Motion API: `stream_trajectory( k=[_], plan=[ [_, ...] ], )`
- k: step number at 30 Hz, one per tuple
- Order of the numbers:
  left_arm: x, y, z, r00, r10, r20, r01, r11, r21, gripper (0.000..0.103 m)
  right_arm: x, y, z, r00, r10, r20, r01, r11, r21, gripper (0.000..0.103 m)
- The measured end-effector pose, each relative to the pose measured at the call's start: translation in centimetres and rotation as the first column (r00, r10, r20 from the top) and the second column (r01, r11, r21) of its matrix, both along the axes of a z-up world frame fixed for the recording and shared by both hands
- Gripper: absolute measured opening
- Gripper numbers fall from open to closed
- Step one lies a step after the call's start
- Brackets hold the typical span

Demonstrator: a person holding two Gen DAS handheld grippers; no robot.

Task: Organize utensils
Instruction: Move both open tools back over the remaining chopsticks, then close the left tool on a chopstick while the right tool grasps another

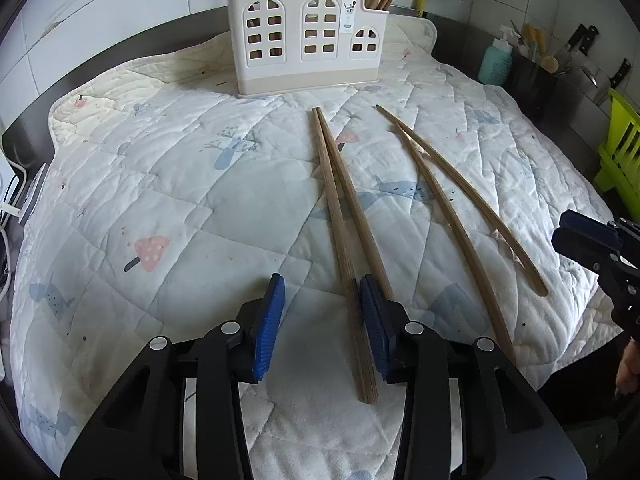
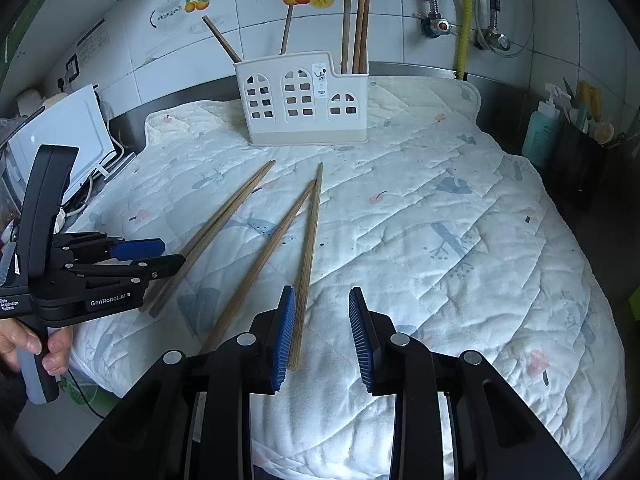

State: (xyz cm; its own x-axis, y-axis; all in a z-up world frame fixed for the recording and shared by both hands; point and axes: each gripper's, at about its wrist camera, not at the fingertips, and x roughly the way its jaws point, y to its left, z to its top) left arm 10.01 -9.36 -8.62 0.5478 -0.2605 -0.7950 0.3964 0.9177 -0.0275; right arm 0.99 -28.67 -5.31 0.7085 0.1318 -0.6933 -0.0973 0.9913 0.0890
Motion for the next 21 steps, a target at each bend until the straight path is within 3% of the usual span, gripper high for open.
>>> stream_trajectory(
  k=[8, 12, 19, 21],
  plan=[
    [0.7, 0.8, 0.1, 0.998, 0.061, 0.013, -0.061, 0.998, -0.014, 0.019, 0.5, 0.3, -1.4, 0.999, 0.006, -0.037, -0.005, 0.999, 0.032, 0.023],
    [0.7, 1.0, 0.0, 0.999, 0.052, 0.014, -0.052, 0.998, -0.033, 0.018, 1.0, 0.7, -1.9, 0.999, 0.016, -0.049, -0.014, 0.999, 0.045, 0.016],
    [0.4, 1.3, -0.2, 1.000, 0.007, -0.005, -0.008, 0.992, -0.128, 0.018, 1.8, 1.1, -2.9, 0.998, 0.016, -0.062, -0.013, 0.998, 0.055, 0.015],
    [0.2, 1.0, -0.4, 1.000, -0.008, 0.007, 0.008, 0.994, -0.113, 0.018, 1.9, 1.2, -2.9, 0.998, 0.013, -0.060, -0.010, 0.998, 0.055, 0.015]
  ],
)
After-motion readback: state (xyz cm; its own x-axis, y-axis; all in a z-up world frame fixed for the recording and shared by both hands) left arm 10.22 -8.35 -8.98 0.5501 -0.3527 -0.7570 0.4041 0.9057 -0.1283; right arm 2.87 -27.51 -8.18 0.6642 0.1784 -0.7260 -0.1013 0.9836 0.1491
